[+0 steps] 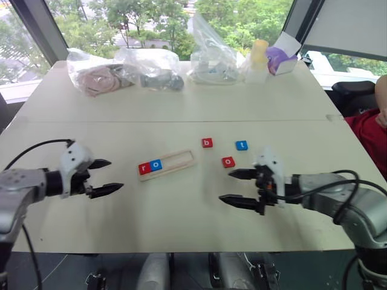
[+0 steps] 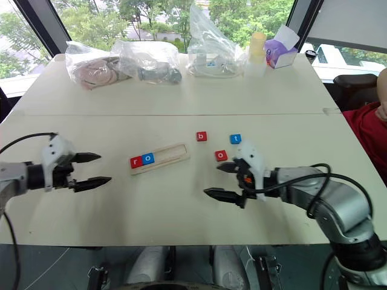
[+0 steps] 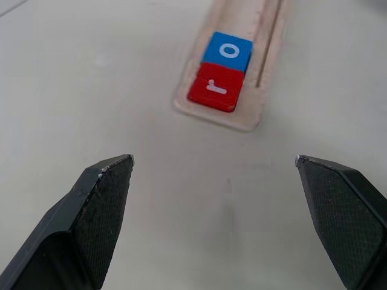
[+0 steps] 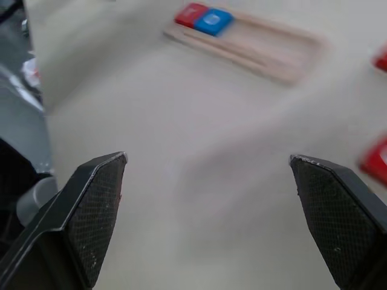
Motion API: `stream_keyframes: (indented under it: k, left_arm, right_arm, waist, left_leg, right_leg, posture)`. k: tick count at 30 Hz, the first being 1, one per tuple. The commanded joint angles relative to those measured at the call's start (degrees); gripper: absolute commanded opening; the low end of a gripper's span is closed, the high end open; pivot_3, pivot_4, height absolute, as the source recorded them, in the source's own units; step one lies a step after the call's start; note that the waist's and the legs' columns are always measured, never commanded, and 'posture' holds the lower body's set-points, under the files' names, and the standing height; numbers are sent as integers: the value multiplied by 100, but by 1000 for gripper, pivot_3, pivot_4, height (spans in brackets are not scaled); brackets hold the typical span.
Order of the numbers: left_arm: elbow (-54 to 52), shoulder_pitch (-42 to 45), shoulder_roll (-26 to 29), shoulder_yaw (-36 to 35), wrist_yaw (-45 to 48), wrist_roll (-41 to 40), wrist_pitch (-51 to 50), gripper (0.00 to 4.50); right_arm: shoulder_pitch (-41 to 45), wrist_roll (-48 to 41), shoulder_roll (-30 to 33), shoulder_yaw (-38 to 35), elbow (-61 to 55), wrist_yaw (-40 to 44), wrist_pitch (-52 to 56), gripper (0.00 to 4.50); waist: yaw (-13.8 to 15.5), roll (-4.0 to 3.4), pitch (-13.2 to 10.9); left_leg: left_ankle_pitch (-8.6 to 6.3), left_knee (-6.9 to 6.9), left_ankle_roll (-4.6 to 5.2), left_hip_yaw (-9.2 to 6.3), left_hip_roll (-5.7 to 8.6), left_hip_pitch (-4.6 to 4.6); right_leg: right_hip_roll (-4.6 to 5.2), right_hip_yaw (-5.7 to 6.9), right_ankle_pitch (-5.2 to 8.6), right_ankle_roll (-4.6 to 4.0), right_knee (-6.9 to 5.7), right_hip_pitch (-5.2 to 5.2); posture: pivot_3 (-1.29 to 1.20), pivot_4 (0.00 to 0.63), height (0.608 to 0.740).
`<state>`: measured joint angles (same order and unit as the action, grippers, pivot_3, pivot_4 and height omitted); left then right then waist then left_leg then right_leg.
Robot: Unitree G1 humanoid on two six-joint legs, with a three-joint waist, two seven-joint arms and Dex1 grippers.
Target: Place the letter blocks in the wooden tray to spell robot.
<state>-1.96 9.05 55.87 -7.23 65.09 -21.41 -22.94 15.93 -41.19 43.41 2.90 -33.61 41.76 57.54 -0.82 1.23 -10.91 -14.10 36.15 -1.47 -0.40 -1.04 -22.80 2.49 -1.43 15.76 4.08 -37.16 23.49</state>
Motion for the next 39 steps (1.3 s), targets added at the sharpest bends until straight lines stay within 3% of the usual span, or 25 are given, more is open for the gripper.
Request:
stream_keyframes:
  k: [1,4,8,21,26,32,39]
  left_arm:
    - [596,621,-114,481,362,345,480,4500]
    - [1146,1177,-442,877,461,587,781,4500]
    - [1481,1453,-865,1190,514,768,996,4500]
    - [2237,1644,-1398,1592,457,1319,1558,4500]
    - [2273,1545,-1429,1583,572,1279,1575,3121]
    - [2281,1858,-1424,1425,668,1164,1826,3121]
    - [2326,2530,-1365,1817,1629,1242,1992,3121]
  right_arm:
    - [160,328,-177,385,-108,-277,-138,4445]
    - [129,484,-323,548,-107,-413,-217,4445]
    - [5,513,-513,648,-302,-580,-202,4445]
    - [-154,650,-681,672,-346,-848,-236,4445]
    - [-173,733,-579,559,-214,-796,-309,4500]
    - [-338,705,-579,76,-112,-972,-206,4500]
    - [-785,609,-565,-684,77,-1017,-236,4500]
  waist:
    - [5,-1,0]
    - [14,-1,1]
    - [13,0,1]
    - [12,-3,5]
    - [16,-5,11]
    - [25,-5,11]
    - [18,-2,9]
  left_leg:
    - [0,0,1,0,2,-10]
    - [1,15,2,1,9,-70]
    - [0,36,4,4,16,-80]
    - [-4,102,12,1,12,-48]
    - [-4,103,12,-2,12,-47]
    - [-4,104,12,-4,13,-48]
    - [-4,105,12,-5,17,-58]
  right_leg:
    - [0,1,-6,10,-2,9]
    - [0,7,-29,49,-13,64]
    - [4,7,-36,63,-19,64]
    - [5,5,-30,51,-33,6]
    - [6,5,-35,60,-33,2]
    - [6,6,-35,61,-33,2]
    - [4,8,-37,64,-29,7]
  posture:
    - [0,150,740]
    - [0,150,740]
    - [0,150,740]
    - [0,150,740]
    - [0,150,740]
    - [0,150,740]
    - [0,150,740]
